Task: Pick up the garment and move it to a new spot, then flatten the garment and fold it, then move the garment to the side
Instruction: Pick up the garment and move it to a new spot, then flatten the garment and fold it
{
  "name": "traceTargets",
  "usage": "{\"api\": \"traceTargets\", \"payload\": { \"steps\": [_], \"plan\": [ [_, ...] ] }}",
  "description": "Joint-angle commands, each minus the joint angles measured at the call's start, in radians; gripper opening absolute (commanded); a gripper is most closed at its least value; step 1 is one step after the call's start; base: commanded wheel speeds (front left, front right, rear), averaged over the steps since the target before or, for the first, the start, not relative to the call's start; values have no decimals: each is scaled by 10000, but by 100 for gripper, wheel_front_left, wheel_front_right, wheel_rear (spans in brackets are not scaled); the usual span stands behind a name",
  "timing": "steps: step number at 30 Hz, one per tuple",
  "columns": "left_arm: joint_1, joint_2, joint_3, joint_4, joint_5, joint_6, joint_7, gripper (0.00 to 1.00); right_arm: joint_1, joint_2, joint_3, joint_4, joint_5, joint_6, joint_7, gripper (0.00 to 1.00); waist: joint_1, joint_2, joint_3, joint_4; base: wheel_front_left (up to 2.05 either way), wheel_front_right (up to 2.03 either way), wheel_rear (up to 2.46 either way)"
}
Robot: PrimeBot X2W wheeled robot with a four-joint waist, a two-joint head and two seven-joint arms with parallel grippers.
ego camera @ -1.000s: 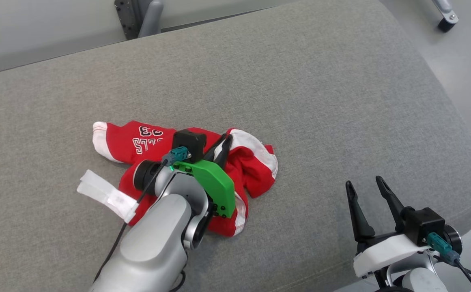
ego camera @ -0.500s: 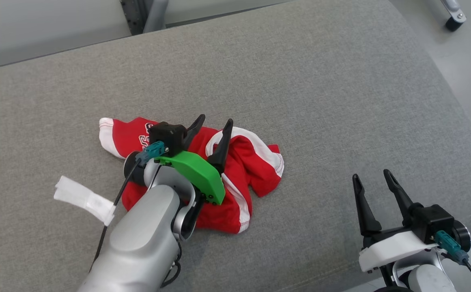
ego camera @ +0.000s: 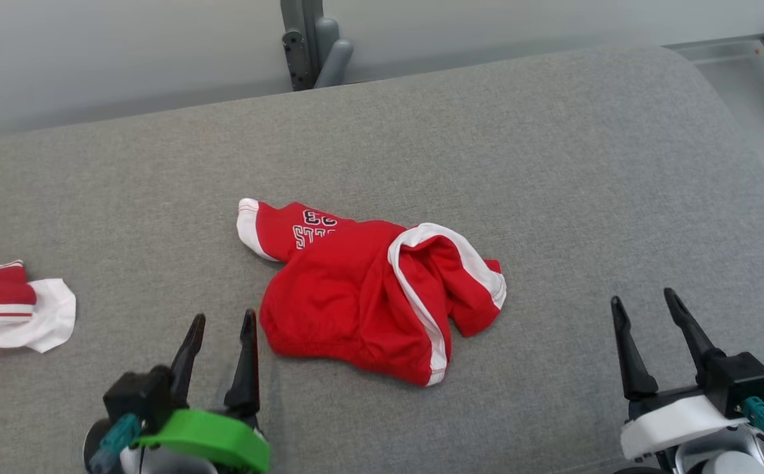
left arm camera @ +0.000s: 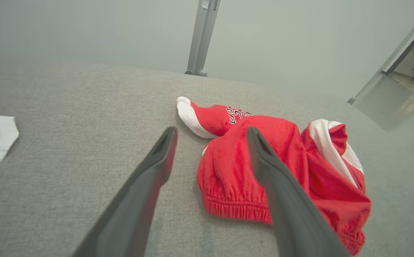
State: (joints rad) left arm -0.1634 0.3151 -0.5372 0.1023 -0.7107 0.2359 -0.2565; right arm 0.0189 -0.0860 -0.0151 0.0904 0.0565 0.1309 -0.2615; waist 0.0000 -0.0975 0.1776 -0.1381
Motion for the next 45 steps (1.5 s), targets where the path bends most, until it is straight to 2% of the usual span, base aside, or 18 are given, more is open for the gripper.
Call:
{"api": "traceTargets", "payload": {
  "steps": [1,4,8,9,14,15,23,26,33,37,40,45],
  "plan": [
    [681,207,110,-211,179,119,-63,100,324,-159,-139,19,-47,-3,-10,100,0,0,-505,501,0,0,0],
    [1649,223,752,-548,415,135,-91,100,508,-246,-269,86,-53,-3,-10,100,0,0,-611,752,0,0,0],
    [2710,-36,1798,-826,1599,-80,-88,100,760,-320,-489,249,-9,-3,-10,100,0,0,-713,988,0,0,0],
    [3141,-346,2382,-809,2038,-287,-89,100,905,-259,-677,344,21,-3,-10,100,0,0,-788,1084,0,0,0],
    [3868,-1121,3661,-760,3048,-1311,-91,100,1260,-95,-1140,604,-31,-3,-10,100,0,0,-966,1289,0,0,0],
    [3868,-1121,3661,-760,3048,-1311,-91,100,1260,-95,-1140,604,-31,-3,-10,100,0,0,-966,1289,0,0,0],
    [4410,-2056,5045,-776,4301,-3127,-81,100,1484,96,-1628,477,-171,-3,-10,100,0,0,-1153,1304,0,0,0],
    [4402,-2239,5281,-712,4487,-3471,-82,100,1500,134,-1609,407,-171,-3,-10,100,0,0,-1165,1273,0,0,0],
    [4171,-2416,5527,-535,4793,-3666,-82,100,1406,144,-1501,349,-228,-3,-10,100,0,0,-1161,1219,0,0,0],
    [4155,-2463,5273,-381,4661,-3678,-82,100,1367,146,-1425,309,-225,-3,-10,100,0,0,-1159,1164,0,0,0],
    [3903,-2506,4587,-314,4342,-3682,-82,100,1304,75,-1347,265,-202,-3,-10,100,0,0,-1140,1107,0,0,0],
    [3023,-2240,2665,680,3566,-3665,147,100,1138,-42,-1155,155,-192,-3,-10,100,0,0,-987,917,0,0,0]
  ]
}}
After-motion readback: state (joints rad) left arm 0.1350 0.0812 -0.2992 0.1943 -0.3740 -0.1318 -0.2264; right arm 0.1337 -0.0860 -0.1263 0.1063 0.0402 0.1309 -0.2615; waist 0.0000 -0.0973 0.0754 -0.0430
